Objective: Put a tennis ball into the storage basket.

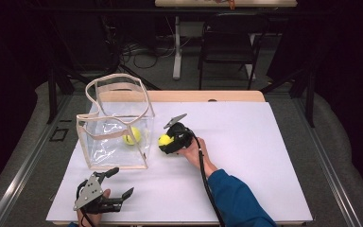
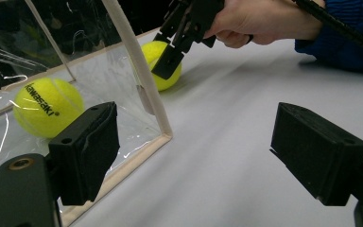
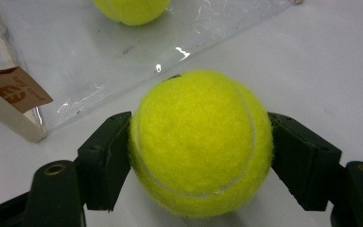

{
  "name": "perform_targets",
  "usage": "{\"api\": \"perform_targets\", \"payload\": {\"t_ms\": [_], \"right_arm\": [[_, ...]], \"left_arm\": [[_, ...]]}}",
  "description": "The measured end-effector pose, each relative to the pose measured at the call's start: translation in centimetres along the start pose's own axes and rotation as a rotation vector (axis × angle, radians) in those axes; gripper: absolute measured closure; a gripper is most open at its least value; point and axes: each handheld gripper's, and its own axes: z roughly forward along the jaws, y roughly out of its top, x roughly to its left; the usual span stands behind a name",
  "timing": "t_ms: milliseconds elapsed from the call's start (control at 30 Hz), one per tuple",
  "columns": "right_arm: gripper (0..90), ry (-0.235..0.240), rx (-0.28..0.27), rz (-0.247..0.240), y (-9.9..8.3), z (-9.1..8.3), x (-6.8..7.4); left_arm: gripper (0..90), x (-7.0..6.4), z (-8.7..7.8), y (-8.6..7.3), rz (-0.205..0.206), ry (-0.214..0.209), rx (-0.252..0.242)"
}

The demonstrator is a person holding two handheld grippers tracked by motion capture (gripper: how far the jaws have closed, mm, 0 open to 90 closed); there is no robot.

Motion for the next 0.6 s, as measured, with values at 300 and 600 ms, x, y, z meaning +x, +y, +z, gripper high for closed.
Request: {"api": "perform_targets", "payload": {"t_ms": [300,600], "right_arm": [[26.2,0.005,-0.035,-0.004,0.3,-1.4,0.1],[26.3,0.011,-0.055,-0.018,0.4,-2.6,0.4]], "left_arm": [[15.9,-0.1,0.0,0.1,0.003,0.001,0.000],[15.9,0.0,0.1,0.1,0.009,0.002,-0.001]]}}
